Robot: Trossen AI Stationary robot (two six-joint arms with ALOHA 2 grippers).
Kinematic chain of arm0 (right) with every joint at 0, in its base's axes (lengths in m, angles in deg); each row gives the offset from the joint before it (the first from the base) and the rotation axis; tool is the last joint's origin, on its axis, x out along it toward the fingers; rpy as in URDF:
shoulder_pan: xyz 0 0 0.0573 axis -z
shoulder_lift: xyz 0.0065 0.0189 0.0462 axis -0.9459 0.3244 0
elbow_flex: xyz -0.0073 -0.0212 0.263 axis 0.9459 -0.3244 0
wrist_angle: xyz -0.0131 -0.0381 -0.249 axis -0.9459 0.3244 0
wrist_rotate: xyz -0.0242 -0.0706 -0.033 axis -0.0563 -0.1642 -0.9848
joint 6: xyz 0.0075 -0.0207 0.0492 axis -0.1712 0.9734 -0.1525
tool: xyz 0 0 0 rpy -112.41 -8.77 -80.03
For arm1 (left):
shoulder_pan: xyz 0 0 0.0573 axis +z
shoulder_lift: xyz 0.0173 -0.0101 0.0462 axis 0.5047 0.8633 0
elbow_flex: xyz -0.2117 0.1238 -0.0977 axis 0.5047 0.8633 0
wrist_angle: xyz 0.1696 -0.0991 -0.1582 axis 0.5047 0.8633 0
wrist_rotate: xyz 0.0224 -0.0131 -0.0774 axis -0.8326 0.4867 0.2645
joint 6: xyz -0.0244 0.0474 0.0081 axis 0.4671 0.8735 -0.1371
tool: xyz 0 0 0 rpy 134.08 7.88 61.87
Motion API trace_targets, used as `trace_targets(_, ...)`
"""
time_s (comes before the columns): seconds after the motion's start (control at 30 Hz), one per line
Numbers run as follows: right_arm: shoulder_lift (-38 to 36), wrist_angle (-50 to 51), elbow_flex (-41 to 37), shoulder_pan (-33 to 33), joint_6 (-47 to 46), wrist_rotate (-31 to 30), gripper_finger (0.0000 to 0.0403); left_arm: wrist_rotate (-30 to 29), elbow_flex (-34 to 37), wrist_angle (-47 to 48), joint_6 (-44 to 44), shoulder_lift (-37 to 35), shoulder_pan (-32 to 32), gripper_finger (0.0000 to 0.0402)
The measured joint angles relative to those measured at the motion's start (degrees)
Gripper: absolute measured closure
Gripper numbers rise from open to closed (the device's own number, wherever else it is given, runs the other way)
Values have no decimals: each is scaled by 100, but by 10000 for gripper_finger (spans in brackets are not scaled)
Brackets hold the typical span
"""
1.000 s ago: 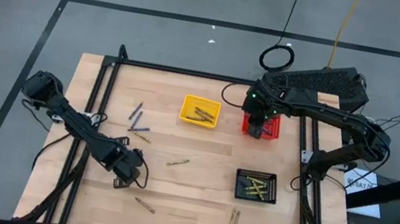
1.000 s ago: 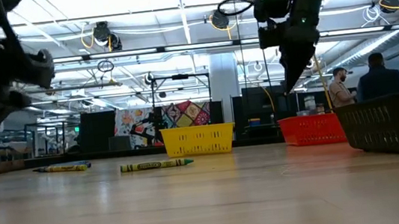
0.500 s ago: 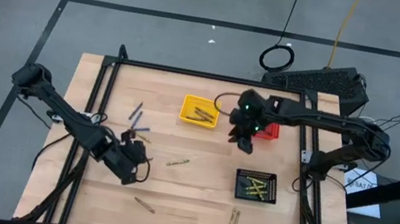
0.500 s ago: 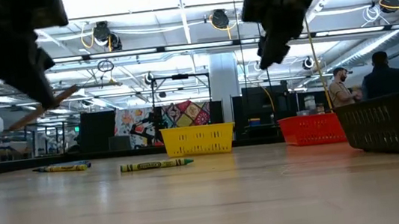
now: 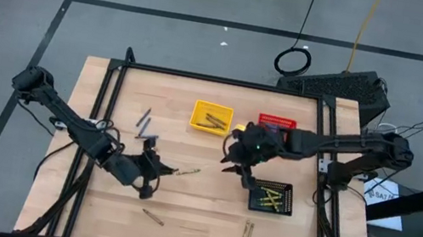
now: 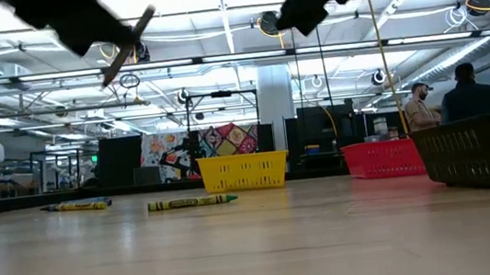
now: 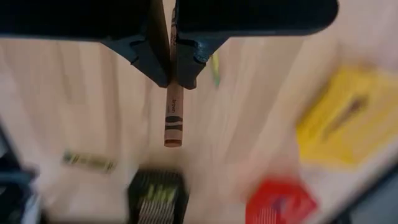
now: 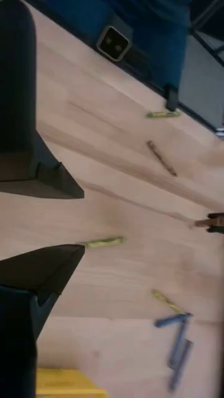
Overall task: Sort crayons
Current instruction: Put the brown crayon into the yellow bin
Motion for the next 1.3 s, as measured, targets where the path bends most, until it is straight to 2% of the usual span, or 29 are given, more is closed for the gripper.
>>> trace_targets(0.27, 0, -890, 0, -603, 1, -862, 287, -46, -2, -1871, 1739, -2, 158, 402)
trace_targets(0.43, 24, -1270, 0, -794, 1, -1317, 287, -39, -2, -2469, 2219, -2, 327, 402)
trace_targets(0.53, 186, -1740, 0, -842, -2, -1553, 287, -37, -2, -2824, 2220, -2, 448, 402)
trace_targets(0.7, 573, -2499, 0, -852, 52, -1591, 287, -13, -5, -3541, 2214, -3, 584, 402)
trace_targets(0.9, 638, -2930, 0, -881, 190, -2147, 287, 537, -7, -3637, 2248, -7, 700, 402)
trace_targets(1.17, 642, -3308, 0, -924, 300, -2118, 287, 687, -7, -3668, 2246, -4, 870, 402)
trace_targets(1.3, 640, -3503, 0, -919, 301, -1845, 287, 803, -7, -3663, 2246, -4, 960, 402)
